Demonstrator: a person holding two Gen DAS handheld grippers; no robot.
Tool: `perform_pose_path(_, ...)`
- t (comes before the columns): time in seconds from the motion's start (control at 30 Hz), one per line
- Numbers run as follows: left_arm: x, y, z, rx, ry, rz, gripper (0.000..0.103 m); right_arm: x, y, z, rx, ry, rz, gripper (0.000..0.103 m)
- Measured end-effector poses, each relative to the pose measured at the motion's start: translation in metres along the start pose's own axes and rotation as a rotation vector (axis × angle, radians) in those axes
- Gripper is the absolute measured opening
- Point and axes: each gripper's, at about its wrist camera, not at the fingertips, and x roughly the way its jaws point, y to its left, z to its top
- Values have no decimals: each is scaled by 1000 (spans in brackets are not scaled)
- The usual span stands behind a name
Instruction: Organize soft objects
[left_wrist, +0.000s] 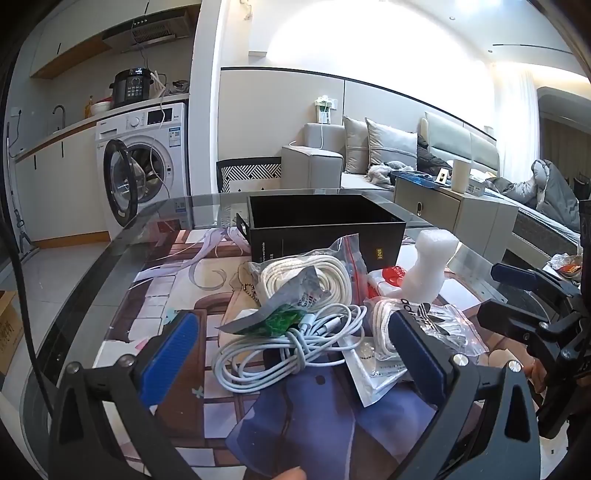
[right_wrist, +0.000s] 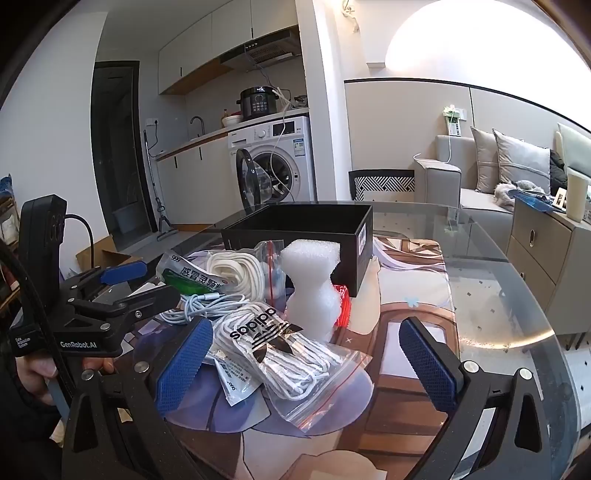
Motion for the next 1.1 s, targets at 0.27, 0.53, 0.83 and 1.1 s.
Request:
perform_pose_path(0.27,1,0,1,1,1,1,103,1,0,0,-1,2,0,103)
perform_pose_path(0.53,0,-1,2,-2,-1,5,103,1,0,-1,-2,2,0,103)
perform_pose_path(0.83,0,-1,2,-1,-1,5,103,1,0,-1,-2,4,1,103)
perform_pose_path(1.1,0,-1,2,-1,-2,5,103,1,0,-1,-2,4,-1,103)
